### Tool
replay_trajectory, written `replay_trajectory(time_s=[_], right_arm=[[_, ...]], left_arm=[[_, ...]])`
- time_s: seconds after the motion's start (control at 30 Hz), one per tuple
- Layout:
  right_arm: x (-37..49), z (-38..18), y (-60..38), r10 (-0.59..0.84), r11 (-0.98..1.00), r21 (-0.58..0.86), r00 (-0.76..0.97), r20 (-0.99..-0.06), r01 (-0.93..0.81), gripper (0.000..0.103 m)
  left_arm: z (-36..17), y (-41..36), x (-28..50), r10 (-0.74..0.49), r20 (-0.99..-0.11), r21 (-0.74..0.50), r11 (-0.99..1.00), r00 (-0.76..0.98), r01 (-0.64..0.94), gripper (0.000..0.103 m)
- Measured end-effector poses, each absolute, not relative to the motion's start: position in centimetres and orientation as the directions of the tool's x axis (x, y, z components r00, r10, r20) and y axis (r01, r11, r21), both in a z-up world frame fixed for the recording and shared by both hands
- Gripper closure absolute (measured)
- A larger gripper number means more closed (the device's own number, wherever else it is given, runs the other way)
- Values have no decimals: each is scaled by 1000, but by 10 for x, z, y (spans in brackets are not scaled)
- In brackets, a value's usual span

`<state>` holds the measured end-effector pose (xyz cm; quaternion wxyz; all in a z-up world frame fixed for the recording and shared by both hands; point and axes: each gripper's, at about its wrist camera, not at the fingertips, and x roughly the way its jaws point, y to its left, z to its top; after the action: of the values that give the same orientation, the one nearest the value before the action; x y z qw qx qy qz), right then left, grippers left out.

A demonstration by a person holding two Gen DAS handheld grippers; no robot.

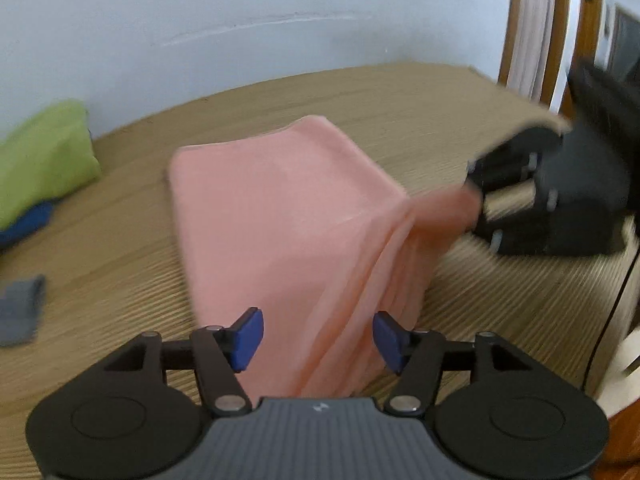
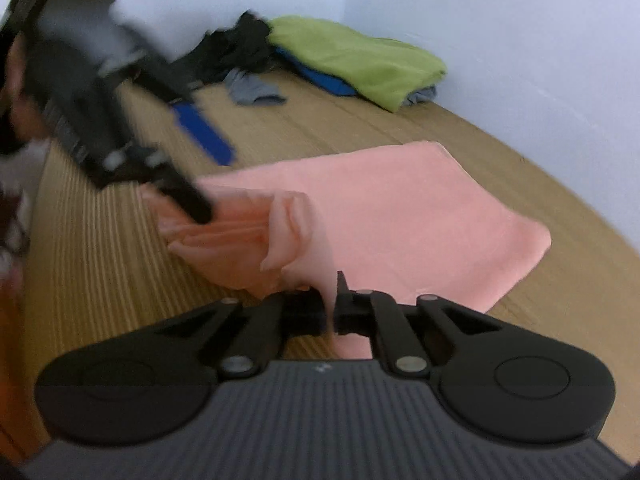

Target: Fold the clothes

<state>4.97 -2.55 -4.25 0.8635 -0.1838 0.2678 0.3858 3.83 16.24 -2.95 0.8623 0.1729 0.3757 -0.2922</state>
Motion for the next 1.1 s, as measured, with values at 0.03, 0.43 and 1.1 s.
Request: replay_trajectory(time_s=[0.03,0.43,1.1], right_arm=[[52,-40,-28,573,645,-90,558,-601,-759,97],[68,-20,-38,574,727,32,582,-575,-686,97],[64,-11,-50,607,779,232,606,-514,-583,97]], left_arm=[[-32,161,35,-358,-751,114,757,555,643,39],[-38,114,15,-340,-653,274,726,676,630,36],[-87,116,13,-126,-659,458,715,742,529,95]])
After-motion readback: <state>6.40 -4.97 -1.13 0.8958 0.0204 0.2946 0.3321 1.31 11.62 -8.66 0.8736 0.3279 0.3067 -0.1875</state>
